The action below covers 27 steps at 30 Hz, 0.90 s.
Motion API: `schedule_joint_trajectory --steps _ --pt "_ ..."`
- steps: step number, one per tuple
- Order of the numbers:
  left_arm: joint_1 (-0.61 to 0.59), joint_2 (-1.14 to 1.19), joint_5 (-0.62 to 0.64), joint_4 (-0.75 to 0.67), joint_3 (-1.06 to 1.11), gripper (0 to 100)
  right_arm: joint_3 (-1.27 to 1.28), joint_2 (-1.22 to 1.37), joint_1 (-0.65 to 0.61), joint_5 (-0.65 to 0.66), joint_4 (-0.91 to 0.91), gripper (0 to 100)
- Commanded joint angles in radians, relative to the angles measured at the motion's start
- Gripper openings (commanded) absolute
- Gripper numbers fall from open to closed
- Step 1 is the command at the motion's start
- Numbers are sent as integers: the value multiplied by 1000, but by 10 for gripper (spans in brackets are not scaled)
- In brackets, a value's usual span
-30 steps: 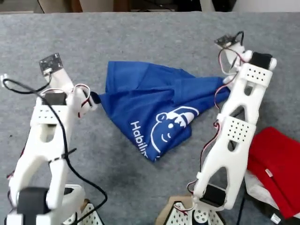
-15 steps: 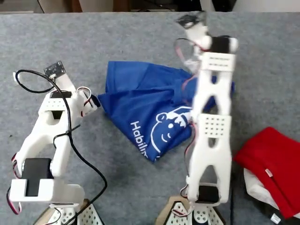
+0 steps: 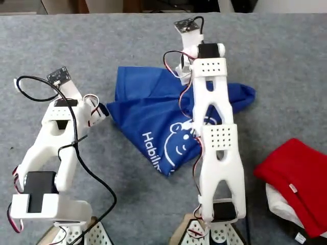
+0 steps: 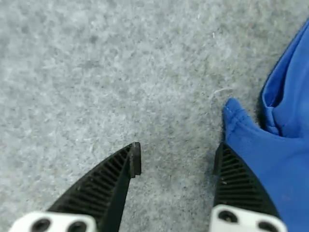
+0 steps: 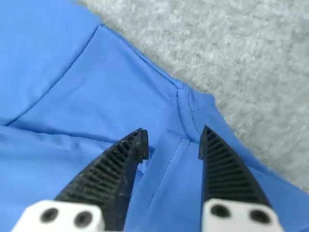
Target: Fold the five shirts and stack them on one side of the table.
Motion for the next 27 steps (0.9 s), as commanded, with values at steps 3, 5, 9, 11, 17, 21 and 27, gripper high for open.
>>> schedule_joint_trajectory --steps 3,5,9,11,17,21,27 --pt "-3 -2 -3 -23 -46 254 4 -47 -5 -20 6 178" --pt "-3 -2 -3 -23 -46 254 10 -22 -4 -20 5 178" --pt "-3 -2 -5 -18 -43 254 4 42 28 -20 -3 178" --pt "-5 -2 -5 -18 -43 254 4 58 44 -20 -8 178" --pt "-5 -2 -5 -20 -43 254 5 74 56 -21 0 178" --pt "-5 -2 -5 -20 -43 254 5 76 56 -21 0 175" --pt "-21 -2 -6 -20 -46 254 8 77 56 -21 11 175"
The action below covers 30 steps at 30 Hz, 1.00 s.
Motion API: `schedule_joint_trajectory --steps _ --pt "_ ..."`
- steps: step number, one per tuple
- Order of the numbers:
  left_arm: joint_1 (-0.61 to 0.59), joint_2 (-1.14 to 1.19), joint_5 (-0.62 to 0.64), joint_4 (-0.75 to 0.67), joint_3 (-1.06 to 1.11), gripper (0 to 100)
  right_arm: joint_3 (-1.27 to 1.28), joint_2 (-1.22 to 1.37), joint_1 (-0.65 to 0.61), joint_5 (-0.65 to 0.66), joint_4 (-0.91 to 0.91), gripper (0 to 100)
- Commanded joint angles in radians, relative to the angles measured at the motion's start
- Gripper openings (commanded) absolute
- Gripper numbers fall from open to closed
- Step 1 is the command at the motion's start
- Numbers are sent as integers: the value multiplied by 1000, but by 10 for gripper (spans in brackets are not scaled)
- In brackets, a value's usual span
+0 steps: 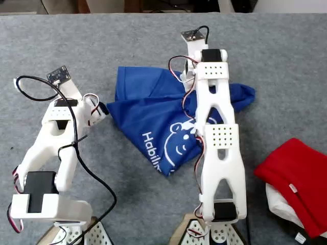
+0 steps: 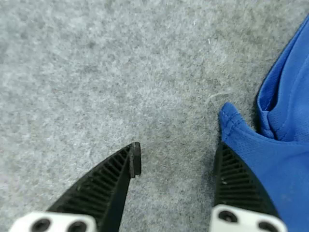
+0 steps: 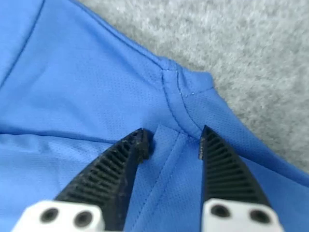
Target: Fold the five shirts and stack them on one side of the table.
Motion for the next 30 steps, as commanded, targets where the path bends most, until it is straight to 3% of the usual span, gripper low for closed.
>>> schedule_joint_trajectory --steps 1,9,14,27,30 --pt "-26 -2 -6 -9 -46 254 -12 -4 18 -8 17 175" --pt "-32 -2 -6 -8 -51 254 -5 -1 16 14 40 164" --pt "-32 -2 -6 -9 -51 254 -5 -1 16 12 40 5" --pt "-32 -2 -6 -14 -44 254 -33 -15 64 14 31 11" --pt "-32 -2 -6 -14 -44 254 -74 -22 76 15 57 107"
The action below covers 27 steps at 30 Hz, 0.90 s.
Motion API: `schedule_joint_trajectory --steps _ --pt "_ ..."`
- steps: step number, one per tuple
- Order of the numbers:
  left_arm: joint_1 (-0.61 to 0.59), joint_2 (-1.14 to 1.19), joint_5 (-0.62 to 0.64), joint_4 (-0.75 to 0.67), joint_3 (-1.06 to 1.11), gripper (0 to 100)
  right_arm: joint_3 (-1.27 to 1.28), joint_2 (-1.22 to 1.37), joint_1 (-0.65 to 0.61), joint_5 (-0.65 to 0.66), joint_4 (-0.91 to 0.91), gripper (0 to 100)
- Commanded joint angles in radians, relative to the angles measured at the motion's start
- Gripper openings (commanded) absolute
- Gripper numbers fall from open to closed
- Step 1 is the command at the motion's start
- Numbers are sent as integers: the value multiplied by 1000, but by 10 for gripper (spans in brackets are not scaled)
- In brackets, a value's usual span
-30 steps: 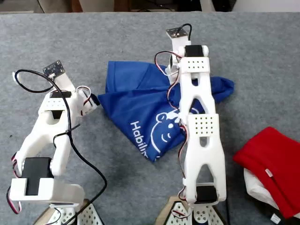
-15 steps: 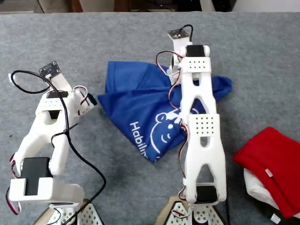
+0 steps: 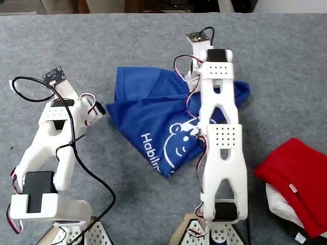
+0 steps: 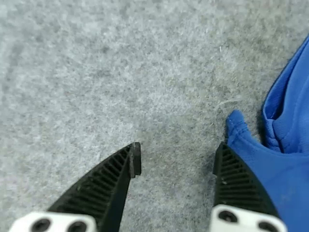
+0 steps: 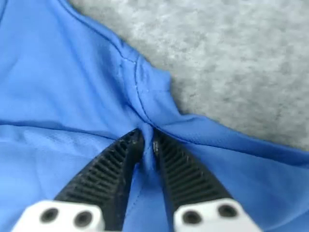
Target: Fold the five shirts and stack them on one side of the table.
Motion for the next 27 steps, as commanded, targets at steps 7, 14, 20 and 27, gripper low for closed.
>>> schedule_joint_trajectory --steps 7,14,20,27 --pt "-6 -2 -6 -14 -44 254 -122 -24 7 8 87 145" --pt "-6 -2 -6 -14 -44 254 -139 -24 -7 8 109 66" --pt "-6 -2 -6 -14 -48 254 -139 -25 -5 8 109 4" --pt "-6 -2 -6 -14 -51 254 -140 -84 1 6 115 4"
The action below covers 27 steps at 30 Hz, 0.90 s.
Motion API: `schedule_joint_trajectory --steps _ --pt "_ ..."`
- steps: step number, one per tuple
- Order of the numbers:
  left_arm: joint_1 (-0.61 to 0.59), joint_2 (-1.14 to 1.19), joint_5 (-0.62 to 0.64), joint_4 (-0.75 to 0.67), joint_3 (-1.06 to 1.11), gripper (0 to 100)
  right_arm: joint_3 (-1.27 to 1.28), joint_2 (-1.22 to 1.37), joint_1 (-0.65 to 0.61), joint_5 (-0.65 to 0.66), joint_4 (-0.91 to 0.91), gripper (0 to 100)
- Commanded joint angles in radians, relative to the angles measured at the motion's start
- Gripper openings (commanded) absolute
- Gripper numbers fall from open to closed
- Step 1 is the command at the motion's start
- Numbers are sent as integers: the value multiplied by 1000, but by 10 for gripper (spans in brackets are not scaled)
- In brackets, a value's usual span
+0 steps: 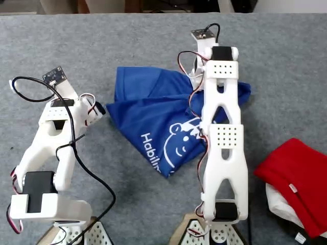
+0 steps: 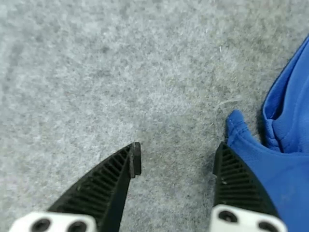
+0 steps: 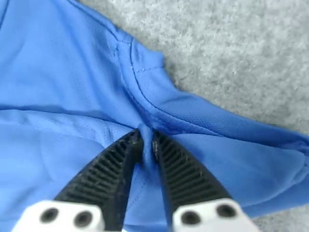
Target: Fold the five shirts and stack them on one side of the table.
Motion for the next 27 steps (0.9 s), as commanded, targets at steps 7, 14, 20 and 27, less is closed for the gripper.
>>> schedule_joint_trajectory --steps 7,14,20,27 --pt "-2 -2 -6 -14 -52 254 -42 -311 5 3 21 4" --pt "2 -2 -6 -15 -52 254 -41 -522 44 6 29 4" --pt "2 -2 -5 -15 -52 254 -39 -727 143 6 26 4" --pt "-2 -4 2 -6 -104 254 -41 -693 262 0 -32 4"
